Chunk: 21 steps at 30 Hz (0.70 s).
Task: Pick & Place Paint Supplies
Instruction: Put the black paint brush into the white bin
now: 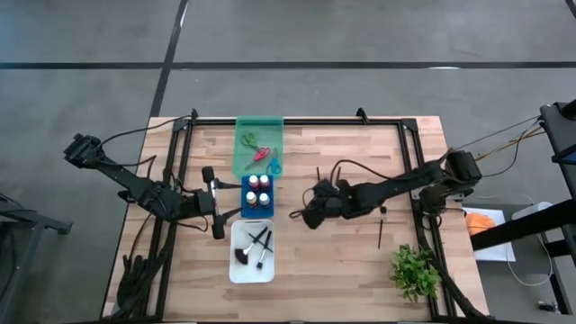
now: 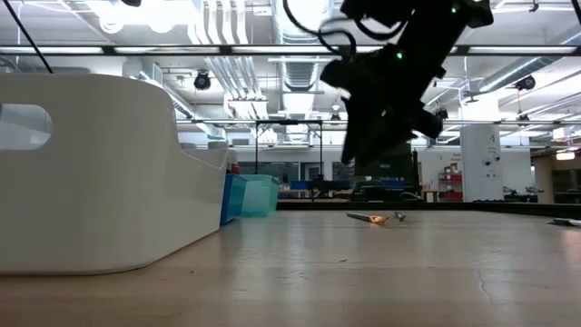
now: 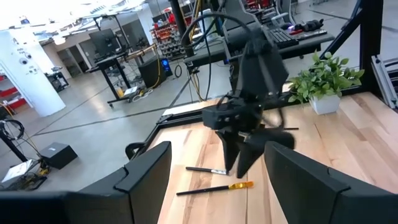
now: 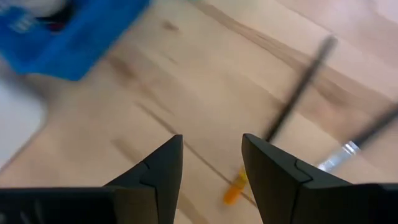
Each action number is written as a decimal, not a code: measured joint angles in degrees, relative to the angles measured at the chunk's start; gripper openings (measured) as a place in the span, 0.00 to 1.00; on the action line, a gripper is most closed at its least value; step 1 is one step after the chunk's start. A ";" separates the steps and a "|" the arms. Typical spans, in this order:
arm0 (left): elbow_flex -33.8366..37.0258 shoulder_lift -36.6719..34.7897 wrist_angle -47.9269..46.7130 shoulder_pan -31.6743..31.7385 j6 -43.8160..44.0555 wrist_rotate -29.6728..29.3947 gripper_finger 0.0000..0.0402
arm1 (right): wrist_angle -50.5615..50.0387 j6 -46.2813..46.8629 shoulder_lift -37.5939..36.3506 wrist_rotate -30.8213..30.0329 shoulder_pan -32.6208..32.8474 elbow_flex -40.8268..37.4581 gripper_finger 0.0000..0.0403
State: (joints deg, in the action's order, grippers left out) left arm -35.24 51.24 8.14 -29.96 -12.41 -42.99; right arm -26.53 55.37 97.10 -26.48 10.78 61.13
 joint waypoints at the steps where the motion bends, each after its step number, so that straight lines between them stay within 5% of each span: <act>1: 0.00 0.00 0.02 -0.01 0.27 0.01 0.66 | -1.14 2.06 0.02 -0.01 -0.37 -0.18 0.41; 21: 0.02 0.00 0.24 -0.02 0.40 0.01 0.66 | -1.20 11.85 4.22 8.05 -4.10 -5.15 0.41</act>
State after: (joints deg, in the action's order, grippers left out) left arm -35.22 51.24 8.38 -29.98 -12.01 -42.98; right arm -27.74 67.21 101.32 -18.43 6.68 55.98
